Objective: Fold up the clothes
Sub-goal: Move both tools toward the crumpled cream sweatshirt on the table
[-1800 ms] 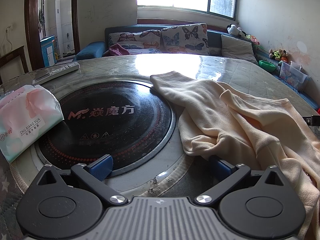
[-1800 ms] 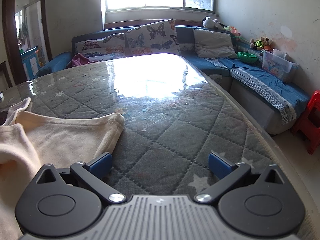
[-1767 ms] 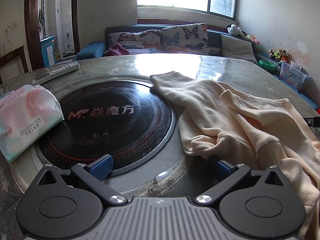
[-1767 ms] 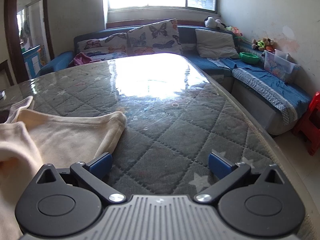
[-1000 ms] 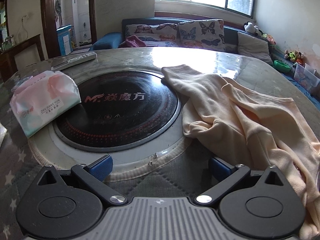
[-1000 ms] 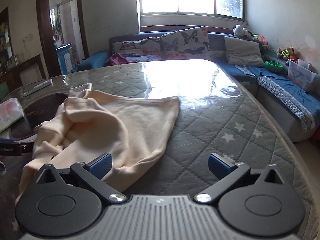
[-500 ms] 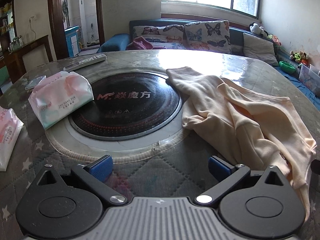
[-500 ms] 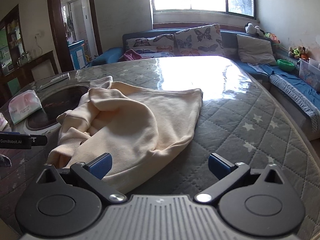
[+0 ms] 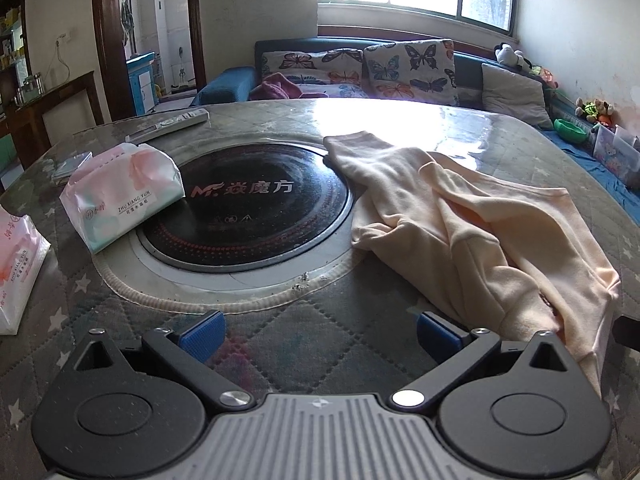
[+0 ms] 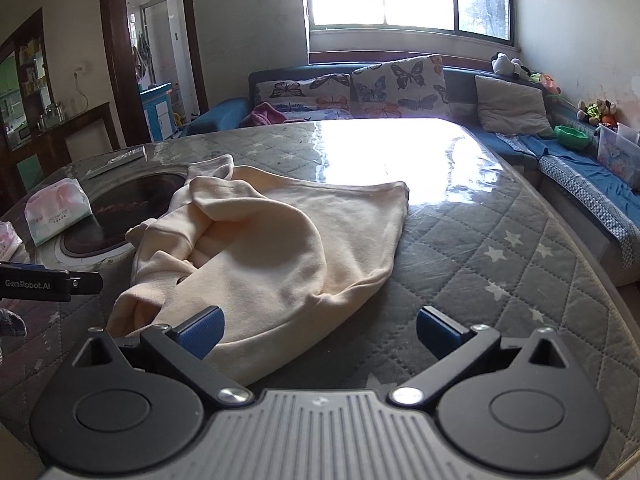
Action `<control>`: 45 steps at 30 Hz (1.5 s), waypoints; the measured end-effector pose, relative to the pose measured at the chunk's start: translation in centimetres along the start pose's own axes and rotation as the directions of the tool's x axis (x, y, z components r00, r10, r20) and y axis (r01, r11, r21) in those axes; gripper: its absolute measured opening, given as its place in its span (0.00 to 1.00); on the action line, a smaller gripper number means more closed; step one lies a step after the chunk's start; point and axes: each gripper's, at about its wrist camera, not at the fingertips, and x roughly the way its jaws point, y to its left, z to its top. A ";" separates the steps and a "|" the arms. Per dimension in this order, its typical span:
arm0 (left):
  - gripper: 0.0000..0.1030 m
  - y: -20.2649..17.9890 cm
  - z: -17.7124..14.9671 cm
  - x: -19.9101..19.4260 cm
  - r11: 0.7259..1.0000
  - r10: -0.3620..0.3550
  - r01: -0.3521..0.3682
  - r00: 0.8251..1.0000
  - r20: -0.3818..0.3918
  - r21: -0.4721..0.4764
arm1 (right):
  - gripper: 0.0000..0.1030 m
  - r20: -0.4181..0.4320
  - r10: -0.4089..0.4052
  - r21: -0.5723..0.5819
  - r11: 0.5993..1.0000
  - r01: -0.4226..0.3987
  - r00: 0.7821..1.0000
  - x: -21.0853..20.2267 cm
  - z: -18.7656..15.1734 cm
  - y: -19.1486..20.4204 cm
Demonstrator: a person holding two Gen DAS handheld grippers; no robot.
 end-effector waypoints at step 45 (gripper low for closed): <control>1.00 -1.3 -0.7 -0.9 0.999 -0.007 0.008 1.000 -0.028 0.041 | 1.00 0.009 0.023 -0.023 0.999 -0.023 1.000 -1.1 -0.3 1.2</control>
